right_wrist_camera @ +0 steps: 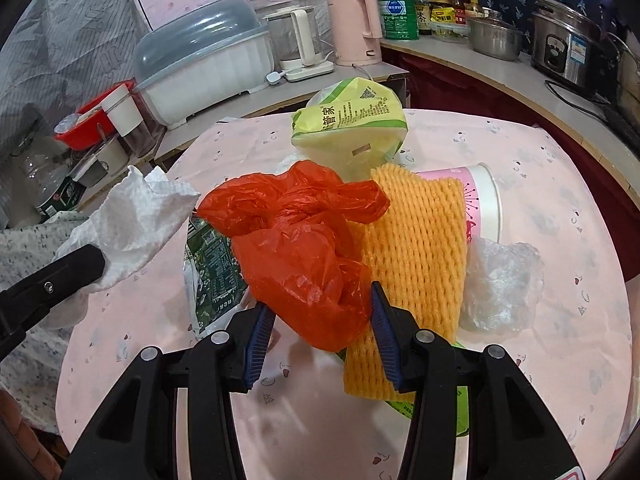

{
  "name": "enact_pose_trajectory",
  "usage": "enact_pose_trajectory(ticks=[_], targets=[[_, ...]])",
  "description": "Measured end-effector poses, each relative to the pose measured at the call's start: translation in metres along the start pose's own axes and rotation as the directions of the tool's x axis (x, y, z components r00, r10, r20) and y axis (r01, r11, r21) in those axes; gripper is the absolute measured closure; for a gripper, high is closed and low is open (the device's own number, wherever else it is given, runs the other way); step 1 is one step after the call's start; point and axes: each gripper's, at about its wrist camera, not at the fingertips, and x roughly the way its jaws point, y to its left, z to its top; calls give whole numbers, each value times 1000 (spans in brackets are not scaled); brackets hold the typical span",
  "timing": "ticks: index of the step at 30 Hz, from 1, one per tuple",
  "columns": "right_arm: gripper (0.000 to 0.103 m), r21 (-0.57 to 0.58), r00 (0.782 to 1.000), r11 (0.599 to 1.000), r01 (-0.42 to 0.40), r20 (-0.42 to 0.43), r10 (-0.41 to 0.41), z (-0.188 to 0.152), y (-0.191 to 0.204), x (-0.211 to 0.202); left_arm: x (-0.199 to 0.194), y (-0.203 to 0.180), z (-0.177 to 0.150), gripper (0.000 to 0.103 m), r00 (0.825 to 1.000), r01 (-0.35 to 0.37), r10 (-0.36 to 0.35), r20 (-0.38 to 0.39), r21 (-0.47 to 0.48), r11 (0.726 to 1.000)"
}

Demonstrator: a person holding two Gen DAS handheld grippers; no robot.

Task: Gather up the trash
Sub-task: 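Grasp the red plastic bag with the right tool while the left tool holds the towel, then carry the paper towel and red bag over the white trash bin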

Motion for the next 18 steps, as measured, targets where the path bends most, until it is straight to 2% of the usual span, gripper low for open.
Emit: enact_pose_trajectory(ticks=[2, 3, 4, 7, 18], targets=[[67, 0, 1000, 1000, -2, -6, 2, 1, 0, 3, 1, 0, 0, 97, 1000, 0, 0, -2, 0, 1000], [78, 1, 1000, 1000, -5, -5, 5, 2, -1, 2, 1, -1, 0, 97, 1000, 1, -1, -2, 1, 1000], [82, 4, 1000, 1000, -14, -6, 14, 2, -2, 2, 1, -1, 0, 97, 1000, 1, -1, -1, 3, 1000], [89, 10, 999, 1000, -29, 26, 28, 5, -5, -8, -1, -4, 0, 97, 1000, 2, -2, 5, 7, 1000], [91, 57, 983, 998, -31, 181, 20, 16, -35, -77, -24, -41, 2, 97, 998, 35, -38, 43, 61, 997]])
